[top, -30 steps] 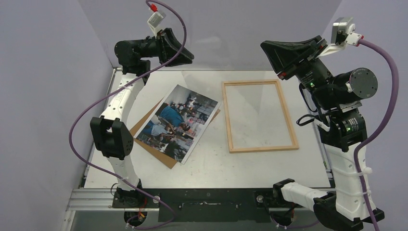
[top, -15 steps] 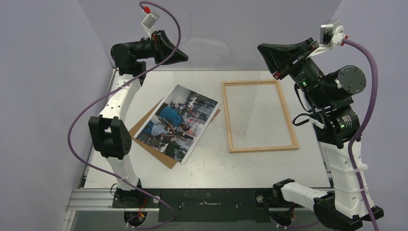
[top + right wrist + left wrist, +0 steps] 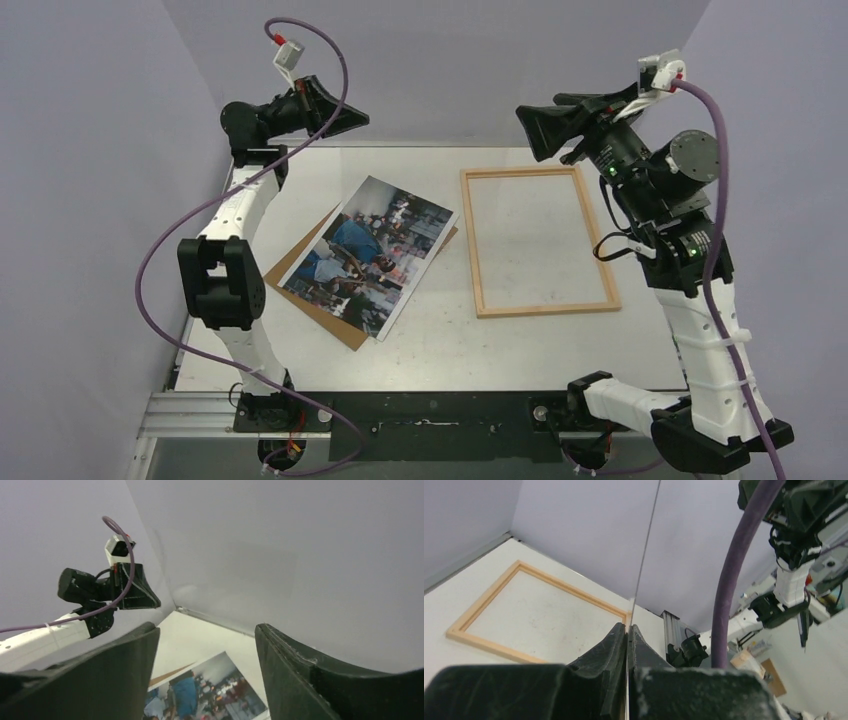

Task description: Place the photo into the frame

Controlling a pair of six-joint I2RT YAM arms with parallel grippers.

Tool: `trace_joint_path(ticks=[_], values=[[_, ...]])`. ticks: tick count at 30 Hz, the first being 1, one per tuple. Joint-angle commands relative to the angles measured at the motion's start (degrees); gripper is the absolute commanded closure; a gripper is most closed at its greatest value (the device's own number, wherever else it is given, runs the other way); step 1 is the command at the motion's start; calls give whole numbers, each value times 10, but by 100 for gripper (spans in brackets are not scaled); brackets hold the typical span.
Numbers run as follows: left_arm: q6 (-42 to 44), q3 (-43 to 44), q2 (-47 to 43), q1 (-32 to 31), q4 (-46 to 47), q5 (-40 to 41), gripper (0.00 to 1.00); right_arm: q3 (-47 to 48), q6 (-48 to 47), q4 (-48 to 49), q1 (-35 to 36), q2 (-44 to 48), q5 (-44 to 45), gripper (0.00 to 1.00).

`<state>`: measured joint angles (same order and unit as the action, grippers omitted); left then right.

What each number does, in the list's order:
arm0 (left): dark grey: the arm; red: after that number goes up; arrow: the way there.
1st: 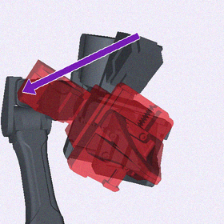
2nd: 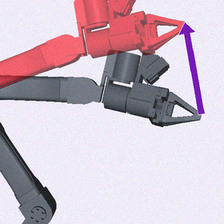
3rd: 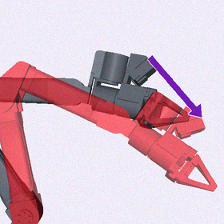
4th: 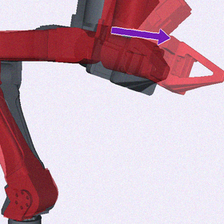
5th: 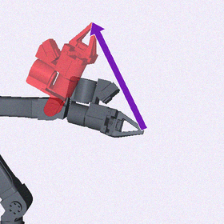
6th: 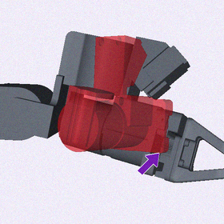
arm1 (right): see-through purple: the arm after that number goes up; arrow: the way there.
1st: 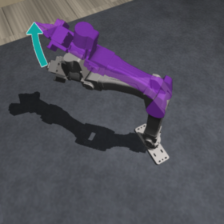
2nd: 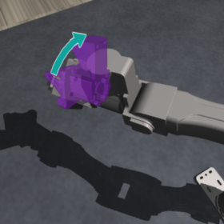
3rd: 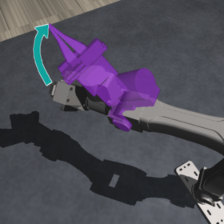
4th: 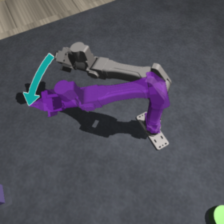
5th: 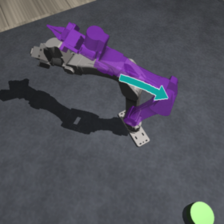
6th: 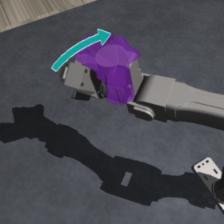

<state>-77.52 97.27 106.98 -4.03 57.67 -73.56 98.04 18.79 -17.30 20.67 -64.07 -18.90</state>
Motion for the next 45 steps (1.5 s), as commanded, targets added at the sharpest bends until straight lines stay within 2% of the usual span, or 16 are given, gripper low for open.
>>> trace_joint_path(ticks=[1, 2, 5, 10, 13, 15, 18, 23, 25, 27, 32, 38, 45], values=[[1, -76, -34, 37, 6, 69, 100, -58, -27, -20, -2, -7, 77, 20], [3, -98, -40, 51, 4, 74, 100, -72, -27, -18, -4, -7, 90, 13], [21, -151, -55, 76, -19, 84, 100, -109, -26, -13, -14, -8, 125, 5], [29, -222, -79, 116, -1, 98, 100, -161, -21, 4, -44, -21, 168, 2], [32, -216, -84, 126, -13, 105, 100, -178, -9, -27, -52, -51, 206, 3], [41, -204, -90, 127, -38, 108, 100, -189, -1, -63, -52, -83, 199, 3], [71, -195, -113, 128, -133, 133, 100, -203, 48, -133, -49, -141, 203, 5], [168, -171, -167, 128, -461, 217, 100, -227, 102, -197, -14, -219, 226, 10], [183, -163, -173, 129, -533, 231, 100, -222, 107, -219, 10, -263, 237, 12], [180, -168, -178, 129, -547, 234, 100, -213, 118, -239, 34, -303, 251, 15], [180, -170, -181, 129, -573, 238, 100, -200, 135, -240, 69, -379, 241, 37], [202, -144, -189, 128, -618, 223, 100, -186, 127, -233, 90, -436, 240, 45], [205, -123, -195, 128, -633, 220, 100, -190, 130, -221, 100, -460, 214, 75]])
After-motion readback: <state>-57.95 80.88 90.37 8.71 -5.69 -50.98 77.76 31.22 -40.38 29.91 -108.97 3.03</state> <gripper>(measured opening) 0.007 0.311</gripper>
